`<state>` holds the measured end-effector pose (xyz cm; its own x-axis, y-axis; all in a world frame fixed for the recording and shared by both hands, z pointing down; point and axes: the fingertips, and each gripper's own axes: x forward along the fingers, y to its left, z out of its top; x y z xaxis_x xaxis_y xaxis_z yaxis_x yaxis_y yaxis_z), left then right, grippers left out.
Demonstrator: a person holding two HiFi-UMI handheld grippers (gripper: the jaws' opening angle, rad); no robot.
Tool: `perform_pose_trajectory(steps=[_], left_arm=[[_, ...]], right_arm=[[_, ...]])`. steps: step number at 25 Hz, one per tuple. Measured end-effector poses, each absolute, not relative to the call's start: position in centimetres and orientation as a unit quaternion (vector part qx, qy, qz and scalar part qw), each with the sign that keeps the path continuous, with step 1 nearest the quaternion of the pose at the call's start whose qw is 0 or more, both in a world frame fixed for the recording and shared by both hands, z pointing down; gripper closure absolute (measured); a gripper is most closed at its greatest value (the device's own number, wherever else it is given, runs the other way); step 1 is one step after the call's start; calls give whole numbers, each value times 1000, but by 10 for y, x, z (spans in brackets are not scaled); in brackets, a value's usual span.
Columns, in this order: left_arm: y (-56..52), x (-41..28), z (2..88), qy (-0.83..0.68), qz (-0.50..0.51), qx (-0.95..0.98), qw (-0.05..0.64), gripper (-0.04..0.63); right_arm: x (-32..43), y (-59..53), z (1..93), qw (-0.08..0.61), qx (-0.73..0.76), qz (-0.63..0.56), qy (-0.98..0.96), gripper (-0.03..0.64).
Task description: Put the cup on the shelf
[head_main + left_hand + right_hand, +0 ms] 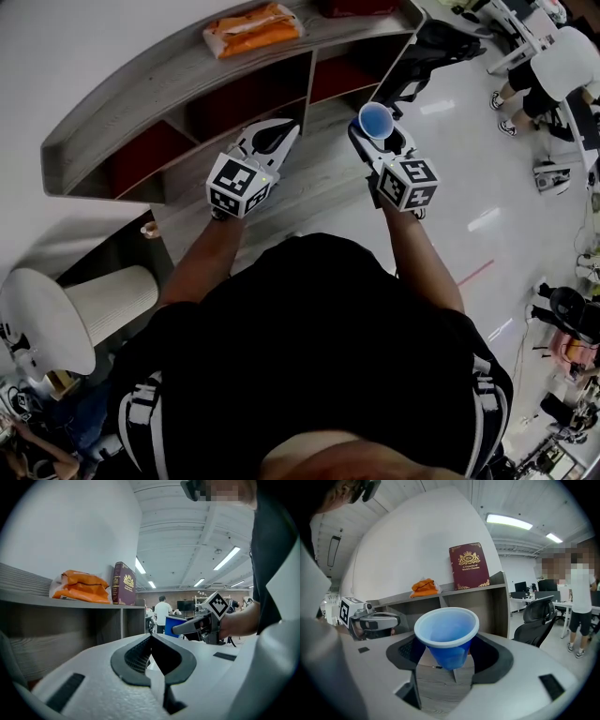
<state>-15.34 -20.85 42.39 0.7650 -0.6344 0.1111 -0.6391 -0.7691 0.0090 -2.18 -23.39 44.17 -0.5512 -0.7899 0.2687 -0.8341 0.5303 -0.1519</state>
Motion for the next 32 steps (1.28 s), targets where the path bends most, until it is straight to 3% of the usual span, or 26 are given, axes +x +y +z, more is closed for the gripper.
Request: perform_pose_trajectory(steps=[14,32], left_arm=[[-243,-130,430,-378,61,923,31,578],[-273,-97,447,-432,107,895,43,578]], right_arm=[[1,-269,445,83,463,114,-875,319],[45,-373,515,118,451,130,-875,319]])
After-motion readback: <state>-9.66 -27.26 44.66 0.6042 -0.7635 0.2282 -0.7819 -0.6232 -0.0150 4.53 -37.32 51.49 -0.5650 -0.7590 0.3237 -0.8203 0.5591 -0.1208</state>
